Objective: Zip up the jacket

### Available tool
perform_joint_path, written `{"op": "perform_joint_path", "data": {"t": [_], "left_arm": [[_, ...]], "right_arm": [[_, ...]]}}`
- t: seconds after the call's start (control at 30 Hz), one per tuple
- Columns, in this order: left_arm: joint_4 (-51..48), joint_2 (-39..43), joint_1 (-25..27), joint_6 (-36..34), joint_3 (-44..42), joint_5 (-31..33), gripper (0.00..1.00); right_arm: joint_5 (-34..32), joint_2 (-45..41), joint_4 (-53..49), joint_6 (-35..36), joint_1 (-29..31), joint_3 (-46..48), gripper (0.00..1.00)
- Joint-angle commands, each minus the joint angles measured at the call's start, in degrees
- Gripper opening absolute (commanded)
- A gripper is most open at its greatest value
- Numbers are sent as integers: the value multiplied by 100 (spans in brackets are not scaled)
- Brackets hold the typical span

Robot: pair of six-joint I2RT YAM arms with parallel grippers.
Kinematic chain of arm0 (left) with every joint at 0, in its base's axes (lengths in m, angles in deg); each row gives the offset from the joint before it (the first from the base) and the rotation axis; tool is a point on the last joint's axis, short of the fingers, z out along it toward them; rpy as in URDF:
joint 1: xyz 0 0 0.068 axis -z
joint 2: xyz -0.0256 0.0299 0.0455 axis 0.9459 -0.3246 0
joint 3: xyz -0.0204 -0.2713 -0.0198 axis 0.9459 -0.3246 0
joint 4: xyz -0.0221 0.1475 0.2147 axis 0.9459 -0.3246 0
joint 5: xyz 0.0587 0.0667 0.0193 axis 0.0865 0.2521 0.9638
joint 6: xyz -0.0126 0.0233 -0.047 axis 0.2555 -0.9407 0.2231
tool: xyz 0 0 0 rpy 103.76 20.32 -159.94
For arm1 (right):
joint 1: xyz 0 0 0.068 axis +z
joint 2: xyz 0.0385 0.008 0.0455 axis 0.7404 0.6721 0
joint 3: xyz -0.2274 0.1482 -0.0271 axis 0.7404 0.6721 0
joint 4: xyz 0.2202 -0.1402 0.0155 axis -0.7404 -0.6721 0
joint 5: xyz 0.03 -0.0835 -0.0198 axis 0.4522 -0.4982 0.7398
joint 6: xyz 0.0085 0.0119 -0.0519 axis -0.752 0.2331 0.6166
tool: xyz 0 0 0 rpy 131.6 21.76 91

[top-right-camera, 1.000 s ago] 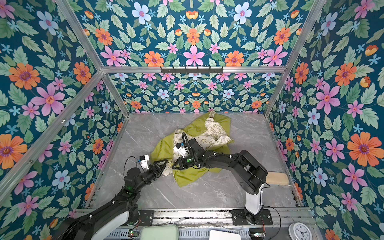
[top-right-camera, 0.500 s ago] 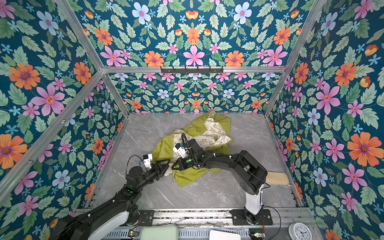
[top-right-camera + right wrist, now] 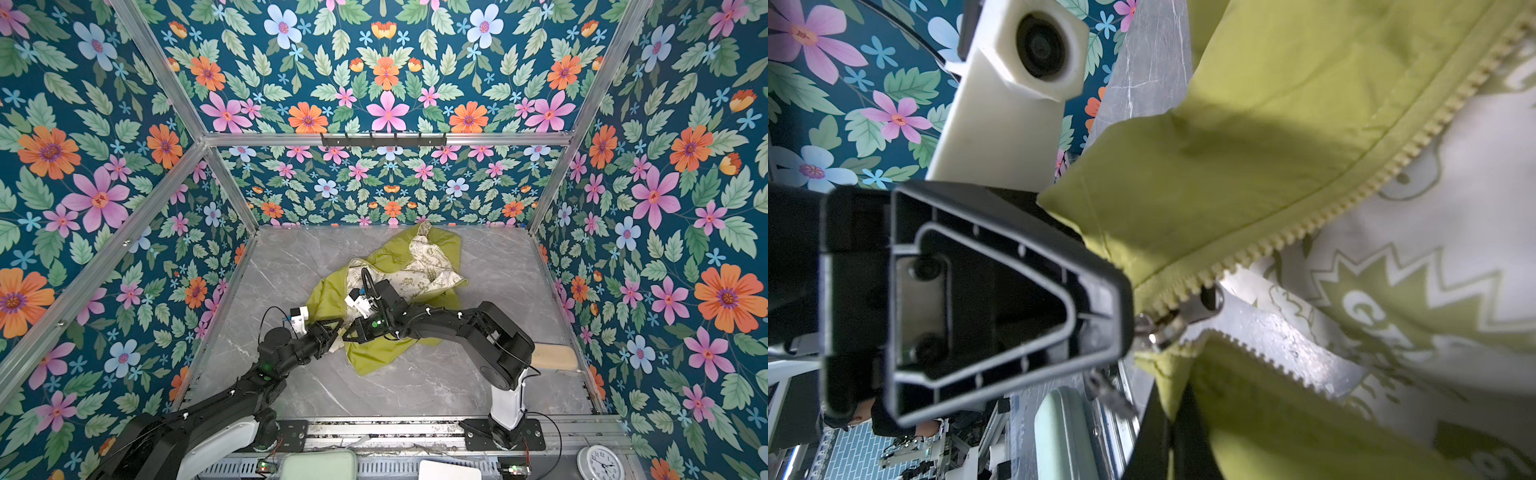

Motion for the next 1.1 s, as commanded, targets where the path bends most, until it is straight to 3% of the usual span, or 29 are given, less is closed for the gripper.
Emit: {"op": "perform_joint_path", "data": {"t": [0.0, 0.3, 0.63, 0.83, 1.07], "left_arm": [[186, -15, 16, -17, 9, 66, 39], [561, -371, 109, -79, 183, -1, 31], [1229, -451, 119, -35, -26, -108, 1], [1546, -385, 118, -19, -200, -199, 0], [2609, -716, 119, 56, -292, -660, 0]], "right_arm": [[-9, -68, 135, 64, 18, 1, 0], [34, -82, 254, 108, 73, 60, 0], [18, -243, 242, 117, 76, 169, 0], [334, -634, 690, -187, -19, 502, 25], [583, -1373, 1720, -1095, -525, 1268, 42]]}}
